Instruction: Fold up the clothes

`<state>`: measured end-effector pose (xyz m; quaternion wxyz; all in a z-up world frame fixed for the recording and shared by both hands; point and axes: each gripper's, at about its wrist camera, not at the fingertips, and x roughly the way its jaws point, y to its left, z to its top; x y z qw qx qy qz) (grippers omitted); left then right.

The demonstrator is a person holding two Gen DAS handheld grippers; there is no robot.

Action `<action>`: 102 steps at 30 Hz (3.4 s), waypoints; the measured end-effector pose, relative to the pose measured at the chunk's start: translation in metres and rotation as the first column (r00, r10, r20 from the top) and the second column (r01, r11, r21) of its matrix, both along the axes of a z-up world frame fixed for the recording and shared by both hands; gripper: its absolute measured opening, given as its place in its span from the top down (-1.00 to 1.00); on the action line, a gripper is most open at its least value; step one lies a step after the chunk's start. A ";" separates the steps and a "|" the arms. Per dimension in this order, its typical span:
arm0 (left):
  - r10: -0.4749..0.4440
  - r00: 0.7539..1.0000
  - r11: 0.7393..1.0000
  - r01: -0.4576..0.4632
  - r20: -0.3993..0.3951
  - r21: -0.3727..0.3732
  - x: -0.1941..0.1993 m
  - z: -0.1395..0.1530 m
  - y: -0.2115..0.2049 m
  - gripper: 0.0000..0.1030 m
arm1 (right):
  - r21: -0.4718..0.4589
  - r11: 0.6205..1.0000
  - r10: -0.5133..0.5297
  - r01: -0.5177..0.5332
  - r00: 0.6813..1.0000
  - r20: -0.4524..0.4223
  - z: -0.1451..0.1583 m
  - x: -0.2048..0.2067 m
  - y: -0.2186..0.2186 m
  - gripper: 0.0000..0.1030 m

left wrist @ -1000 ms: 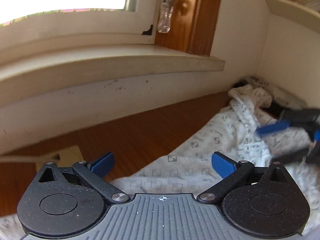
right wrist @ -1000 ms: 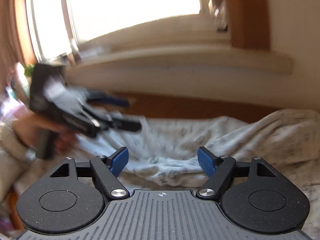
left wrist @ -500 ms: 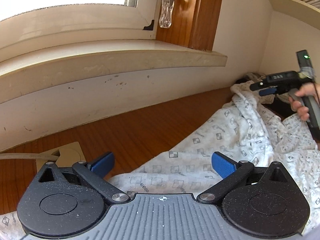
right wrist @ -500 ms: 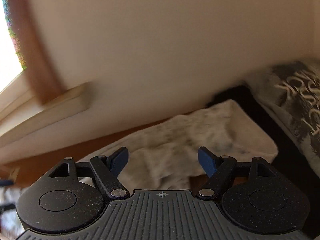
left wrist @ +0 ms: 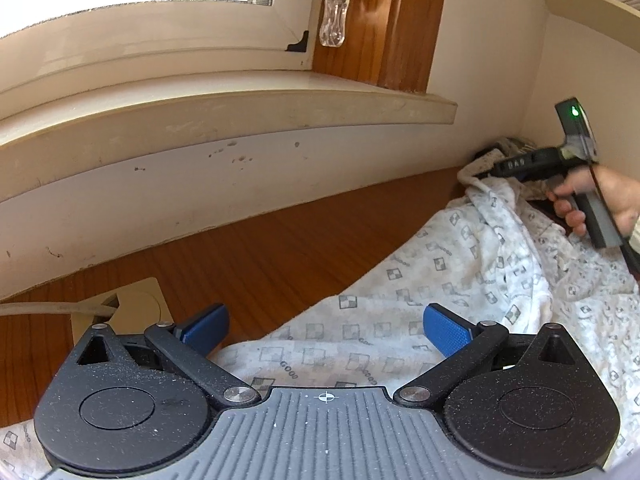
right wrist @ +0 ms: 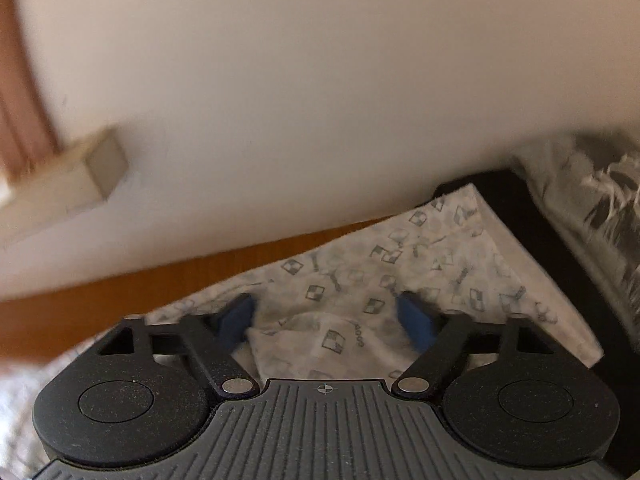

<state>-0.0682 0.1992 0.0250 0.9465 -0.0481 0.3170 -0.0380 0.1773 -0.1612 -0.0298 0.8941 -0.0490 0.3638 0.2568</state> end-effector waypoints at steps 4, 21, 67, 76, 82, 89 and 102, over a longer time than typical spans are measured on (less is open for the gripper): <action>0.000 1.000 1.000 0.000 -0.003 -0.005 -0.001 0.000 0.000 -1.00 | -0.009 0.999 0.035 -0.035 0.999 0.022 0.003 -0.009 -0.008 0.75; 0.003 1.000 0.999 -0.003 0.012 -0.044 -0.004 0.002 0.006 -1.00 | 0.056 0.996 0.047 -0.069 0.942 0.331 0.149 -0.109 -0.141 0.98; -0.029 0.999 0.995 0.031 0.020 -0.094 -0.003 0.004 0.018 -1.00 | -0.136 0.991 0.037 -0.017 0.989 0.144 0.126 -0.199 -0.215 0.71; -0.031 0.999 0.995 0.032 0.009 -0.090 -0.002 0.002 0.018 -1.00 | -0.112 0.984 0.156 -0.141 0.978 0.137 0.099 -0.187 -0.148 0.37; -0.039 0.999 0.996 0.039 0.007 -0.079 -0.001 0.002 0.017 -1.00 | -0.068 0.947 0.319 -0.314 0.944 0.087 0.069 -0.173 -0.087 0.14; -0.037 0.999 0.996 0.037 0.003 -0.078 0.000 0.001 0.018 -1.00 | -0.092 0.921 0.383 -0.379 0.924 0.026 0.033 -0.159 -0.047 0.11; -0.030 1.000 0.996 0.030 0.002 -0.080 0.000 0.001 0.017 -1.00 | -0.143 0.950 0.293 -0.276 0.948 0.121 0.059 -0.184 -0.072 0.99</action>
